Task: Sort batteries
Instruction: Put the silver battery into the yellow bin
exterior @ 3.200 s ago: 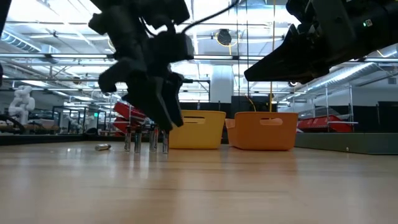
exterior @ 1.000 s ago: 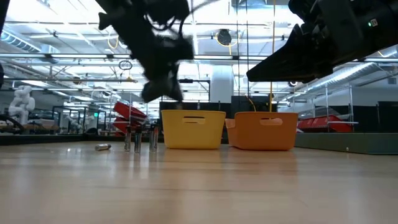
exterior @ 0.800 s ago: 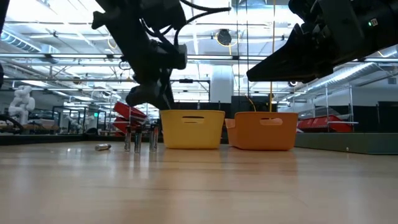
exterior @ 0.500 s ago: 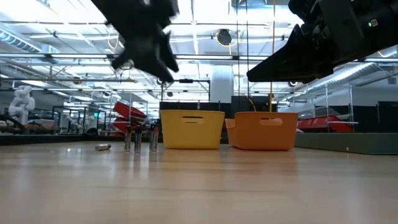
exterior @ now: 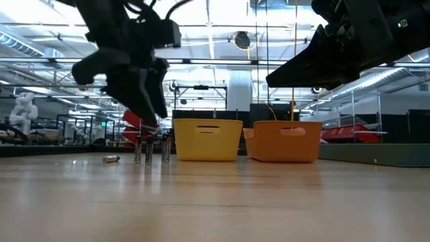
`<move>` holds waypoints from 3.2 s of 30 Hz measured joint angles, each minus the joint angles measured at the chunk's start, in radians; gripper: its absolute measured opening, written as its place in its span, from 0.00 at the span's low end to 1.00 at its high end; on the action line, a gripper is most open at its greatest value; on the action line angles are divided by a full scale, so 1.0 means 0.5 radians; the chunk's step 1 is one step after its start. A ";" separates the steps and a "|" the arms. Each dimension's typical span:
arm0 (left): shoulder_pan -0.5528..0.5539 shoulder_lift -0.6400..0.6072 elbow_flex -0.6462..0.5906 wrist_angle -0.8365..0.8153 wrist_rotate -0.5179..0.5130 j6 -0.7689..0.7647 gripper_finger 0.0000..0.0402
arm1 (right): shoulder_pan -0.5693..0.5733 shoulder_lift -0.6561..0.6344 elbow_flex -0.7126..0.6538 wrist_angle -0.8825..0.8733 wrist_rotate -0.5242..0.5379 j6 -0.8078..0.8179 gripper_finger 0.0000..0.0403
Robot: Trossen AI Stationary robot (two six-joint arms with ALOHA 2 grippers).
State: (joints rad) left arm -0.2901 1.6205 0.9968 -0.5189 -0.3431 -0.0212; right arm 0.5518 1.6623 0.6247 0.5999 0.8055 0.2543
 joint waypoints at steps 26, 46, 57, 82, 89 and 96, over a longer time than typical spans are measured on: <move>0.061 0.077 -0.319 0.352 0.164 -0.043 0.48 | 0.000 0.000 0.000 -0.011 0.001 0.024 0.20; 0.019 0.071 -0.319 0.380 -0.223 -0.482 0.38 | -0.001 0.001 0.000 -0.011 0.002 0.027 0.20; 0.239 0.083 -0.317 0.542 -0.059 -0.569 0.47 | -0.001 0.001 0.000 -0.011 0.002 0.024 0.20; 0.211 0.083 -0.249 0.825 0.060 -0.208 0.13 | 0.000 0.001 0.000 -0.009 0.001 0.014 0.20; 0.375 -0.115 -0.243 1.304 0.049 0.066 0.13 | 0.001 0.001 0.000 0.001 0.001 0.024 0.20; 0.705 -0.073 -0.236 1.249 0.078 0.121 0.31 | 0.004 0.001 0.000 -0.011 -0.001 0.027 0.20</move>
State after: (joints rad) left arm 0.0622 1.5841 0.8786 0.1058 -0.3042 0.0391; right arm 0.5537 1.6627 0.6247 0.5945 0.8053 0.2680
